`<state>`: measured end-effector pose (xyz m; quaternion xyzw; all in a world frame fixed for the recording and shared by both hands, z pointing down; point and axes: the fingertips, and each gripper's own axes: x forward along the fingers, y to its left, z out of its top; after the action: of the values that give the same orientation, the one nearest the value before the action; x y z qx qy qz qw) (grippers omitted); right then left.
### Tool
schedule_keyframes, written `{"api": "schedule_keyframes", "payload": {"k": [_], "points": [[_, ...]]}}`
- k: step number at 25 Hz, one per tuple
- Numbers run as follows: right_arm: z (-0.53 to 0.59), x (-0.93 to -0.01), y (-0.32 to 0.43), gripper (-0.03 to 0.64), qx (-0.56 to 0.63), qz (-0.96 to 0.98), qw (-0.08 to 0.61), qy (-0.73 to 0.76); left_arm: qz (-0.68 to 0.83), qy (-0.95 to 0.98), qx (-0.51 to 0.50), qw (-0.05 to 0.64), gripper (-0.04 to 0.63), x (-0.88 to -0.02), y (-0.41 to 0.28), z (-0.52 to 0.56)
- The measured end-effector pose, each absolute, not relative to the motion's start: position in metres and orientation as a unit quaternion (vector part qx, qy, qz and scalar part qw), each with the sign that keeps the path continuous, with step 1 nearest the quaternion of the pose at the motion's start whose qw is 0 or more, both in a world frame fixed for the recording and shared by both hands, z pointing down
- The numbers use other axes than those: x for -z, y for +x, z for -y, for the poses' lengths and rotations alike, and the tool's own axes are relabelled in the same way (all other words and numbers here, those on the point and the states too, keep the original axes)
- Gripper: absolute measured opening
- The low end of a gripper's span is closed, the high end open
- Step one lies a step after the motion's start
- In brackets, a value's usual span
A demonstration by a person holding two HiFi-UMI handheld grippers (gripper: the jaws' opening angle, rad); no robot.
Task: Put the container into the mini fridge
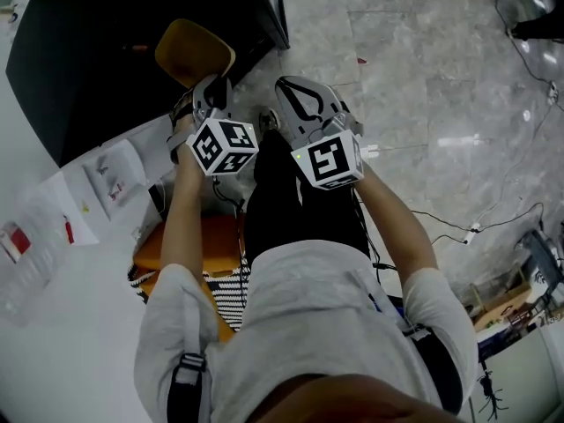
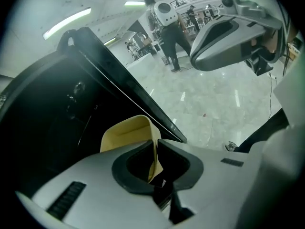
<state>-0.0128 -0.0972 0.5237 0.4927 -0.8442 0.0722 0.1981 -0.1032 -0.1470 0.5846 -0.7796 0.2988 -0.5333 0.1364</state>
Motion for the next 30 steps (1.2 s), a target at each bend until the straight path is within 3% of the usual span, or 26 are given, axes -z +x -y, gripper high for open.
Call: {"api": "schedule_keyframes", "payload": {"k": [19, 30], "points": [[0.144, -0.571, -0.054, 0.04, -0.134, 0.816, 0.183, 0.532, -0.281, -0.795, 0.528, 0.104, 0.04, -0.673, -0.131, 0.225], [0.164, -0.583, -0.058, 0.04, -0.179, 0.795, 0.148, 0.56, -0.262, -0.79, 0.54, 0.126, 0.04, -0.717, -0.135, 0.262]]}}
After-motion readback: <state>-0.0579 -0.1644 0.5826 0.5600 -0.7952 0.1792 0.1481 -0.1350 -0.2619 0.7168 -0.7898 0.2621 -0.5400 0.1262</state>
